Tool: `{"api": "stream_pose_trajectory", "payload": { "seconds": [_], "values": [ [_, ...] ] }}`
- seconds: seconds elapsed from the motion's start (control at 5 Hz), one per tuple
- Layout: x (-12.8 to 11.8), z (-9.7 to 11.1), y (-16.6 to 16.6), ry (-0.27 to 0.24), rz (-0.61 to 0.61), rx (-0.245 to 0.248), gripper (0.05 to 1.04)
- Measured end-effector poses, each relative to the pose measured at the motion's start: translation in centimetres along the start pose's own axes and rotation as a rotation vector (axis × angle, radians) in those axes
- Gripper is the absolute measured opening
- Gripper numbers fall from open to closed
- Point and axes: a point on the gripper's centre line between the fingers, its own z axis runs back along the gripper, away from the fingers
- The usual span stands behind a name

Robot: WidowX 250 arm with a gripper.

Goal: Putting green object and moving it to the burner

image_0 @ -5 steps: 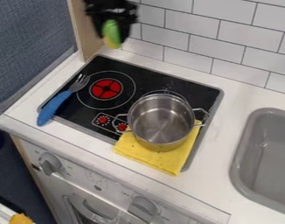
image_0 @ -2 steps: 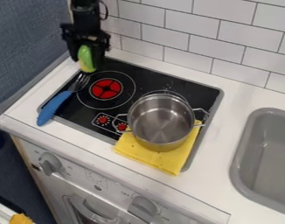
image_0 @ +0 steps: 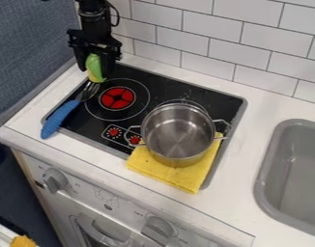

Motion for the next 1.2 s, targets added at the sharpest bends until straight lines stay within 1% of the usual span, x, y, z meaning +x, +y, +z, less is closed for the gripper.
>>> {"api": "stream_pose_trajectory", "payload": {
  "seconds": [0.2, 0.6, 0.8, 1.0, 1.2],
  "values": [
    [-0.2, -0.2, -0.7, 0.006, -0.015, -0.01, 0.727],
    [-0.3, 0.0, -2.0, -0.004, -0.04, -0.021, 0.727],
    [-0.2, 0.2, -2.2, -0.012, -0.034, -0.03, 0.795],
    [-0.3, 0.2, -2.2, -0.003, -0.032, -0.034, 0.999],
    [-0.3, 0.3, -2.2, -0.004, -0.03, -0.035, 1.001]
  ]
}}
